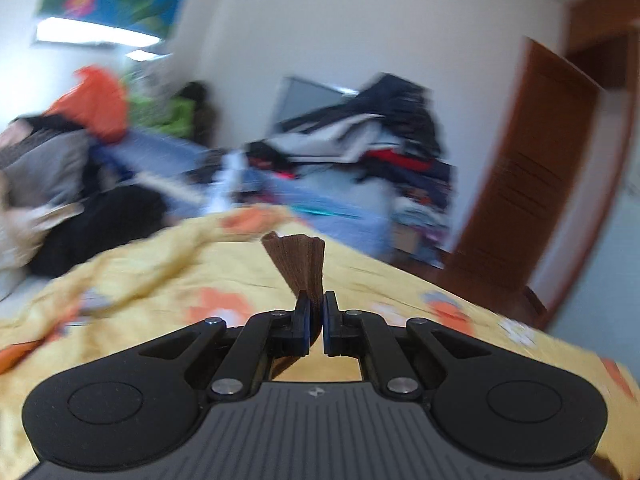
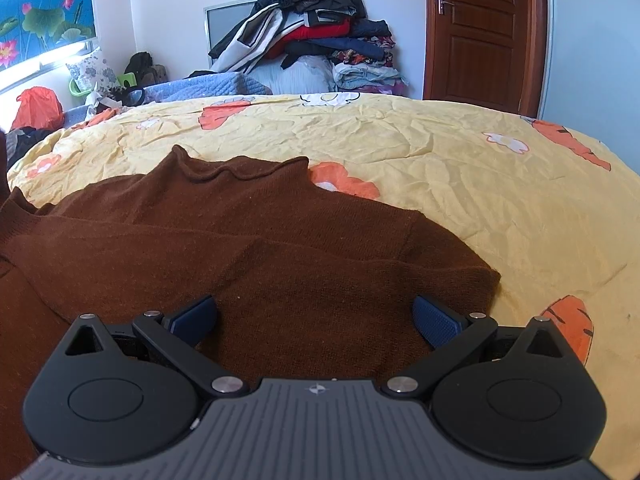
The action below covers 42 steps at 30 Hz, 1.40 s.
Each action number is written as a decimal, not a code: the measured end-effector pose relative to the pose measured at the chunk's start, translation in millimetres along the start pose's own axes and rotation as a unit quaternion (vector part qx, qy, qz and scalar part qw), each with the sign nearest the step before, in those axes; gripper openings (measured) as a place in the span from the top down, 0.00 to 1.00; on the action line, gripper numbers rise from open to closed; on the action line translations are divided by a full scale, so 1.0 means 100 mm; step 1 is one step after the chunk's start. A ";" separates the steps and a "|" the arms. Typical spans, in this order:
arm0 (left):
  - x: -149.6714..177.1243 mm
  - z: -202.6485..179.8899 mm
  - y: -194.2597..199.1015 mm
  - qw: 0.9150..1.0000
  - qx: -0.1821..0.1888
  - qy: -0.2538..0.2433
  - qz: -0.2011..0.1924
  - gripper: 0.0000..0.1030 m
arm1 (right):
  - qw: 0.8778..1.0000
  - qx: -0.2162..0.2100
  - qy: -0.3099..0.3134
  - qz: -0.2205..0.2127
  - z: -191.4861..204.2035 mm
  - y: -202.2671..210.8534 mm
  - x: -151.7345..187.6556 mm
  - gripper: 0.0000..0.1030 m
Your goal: Fold small clothes
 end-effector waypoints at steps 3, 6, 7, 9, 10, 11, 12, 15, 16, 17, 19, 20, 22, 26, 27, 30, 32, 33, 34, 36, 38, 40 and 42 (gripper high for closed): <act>0.44 -0.81 0.08 0.995 0.071 -0.067 0.019 0.95 | 1.000 -0.004 -0.005 -0.001 -0.01 0.01 0.00 0.00; 1.09 -1.45 0.10 0.982 0.129 -0.115 0.071 0.95 | 1.000 -0.005 -0.008 -0.002 -0.02 0.02 0.01 0.00; 1.32 -1.61 0.09 0.977 0.140 -0.130 0.090 0.95 | 1.000 -0.005 -0.009 -0.003 -0.02 0.02 0.01 0.00; 1.72 -1.81 0.06 0.969 0.144 -0.164 0.118 0.95 | 1.000 -0.006 -0.010 -0.003 -0.02 0.02 0.01 0.00; 1.89 -1.87 0.04 0.965 0.140 -0.177 0.130 0.95 | 1.000 -0.006 -0.010 -0.003 -0.02 0.02 0.01 0.00; 2.00 -1.82 0.00 0.963 0.136 -0.181 0.143 0.95 | 1.000 -0.006 -0.011 -0.003 -0.02 0.02 0.01 0.00; 2.10 -1.80 -0.03 0.962 0.132 -0.182 0.153 0.95 | 1.000 -0.006 -0.011 -0.003 -0.02 0.02 0.01 0.00; 2.12 -1.67 0.03 0.966 0.136 -0.179 0.128 0.95 | 1.000 -0.009 -0.014 -0.004 -0.03 0.03 0.01 0.00; 2.12 -1.64 0.03 0.968 0.134 -0.172 0.127 0.95 | 1.000 -0.009 -0.013 -0.003 -0.03 0.03 0.01 0.00; 2.11 -1.63 0.05 0.969 0.131 -0.167 0.124 0.95 | 1.000 -0.008 -0.010 0.000 -0.02 0.02 -0.01 0.00; 2.11 -1.69 0.14 0.971 0.128 -0.167 0.109 0.95 | 1.000 0.001 -0.024 0.019 0.01 0.03 -0.10 0.00; 2.11 -1.68 0.16 0.972 0.129 -0.168 0.104 0.95 | 0.998 -0.006 -0.060 0.025 0.02 0.07 -0.18 0.00; 2.11 -1.69 0.18 0.972 0.129 -0.168 0.098 0.95 | 0.983 -0.097 -0.154 0.023 0.06 0.18 -0.33 0.00; 2.11 -1.72 0.20 0.971 0.135 -0.172 0.092 0.95 | 0.928 -0.260 -0.249 0.099 0.39 0.01 -0.55 0.04; 2.11 -1.73 0.22 0.971 0.138 -0.175 0.089 0.95 | 0.918 -0.275 -0.258 0.123 0.48 -0.09 -0.58 0.05; 2.13 -1.75 0.26 0.970 0.141 -0.182 0.075 0.95 | 0.900 -0.273 -0.284 0.185 0.65 -0.42 -0.59 0.13; 2.14 -1.75 0.27 0.969 0.143 -0.186 0.073 0.95 | 0.895 -0.263 -0.292 0.211 0.74 -0.58 -0.56 0.33; 2.14 -1.76 0.28 0.969 0.144 -0.188 0.072 0.95 | 0.895 -0.262 -0.291 0.216 0.78 -0.61 -0.54 0.40; 2.14 -1.76 0.28 0.969 0.145 -0.188 0.073 0.95 | 0.896 -0.260 -0.286 0.218 0.82 -0.62 -0.54 0.57; 2.14 -1.77 0.27 0.968 0.148 -0.190 0.075 0.95 | 0.903 -0.249 -0.269 0.223 0.88 -0.64 -0.53 0.77; 2.14 -1.79 0.25 0.967 0.149 -0.191 0.082 0.94 | 0.912 -0.241 -0.250 0.218 0.90 -0.60 -0.52 0.86; 2.13 -1.80 0.22 0.967 0.143 -0.194 0.088 0.83 | 0.918 -0.239 -0.239 0.210 0.83 -0.57 -0.54 0.88; 2.12 -1.82 0.23 0.967 0.129 -0.200 0.089 0.49 | 0.920 -0.242 -0.240 0.195 0.76 -0.51 -0.56 0.89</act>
Point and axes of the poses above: each gripper's, at about its wrist camera, not at the fingertips, and y roughly against the way its jaws point, z to its left, x to its underside, the point moved 1 cm from there along -y, roughly the way its jaws point, and after that the axes turned 3 degrees about x, right-handed, at the moved point
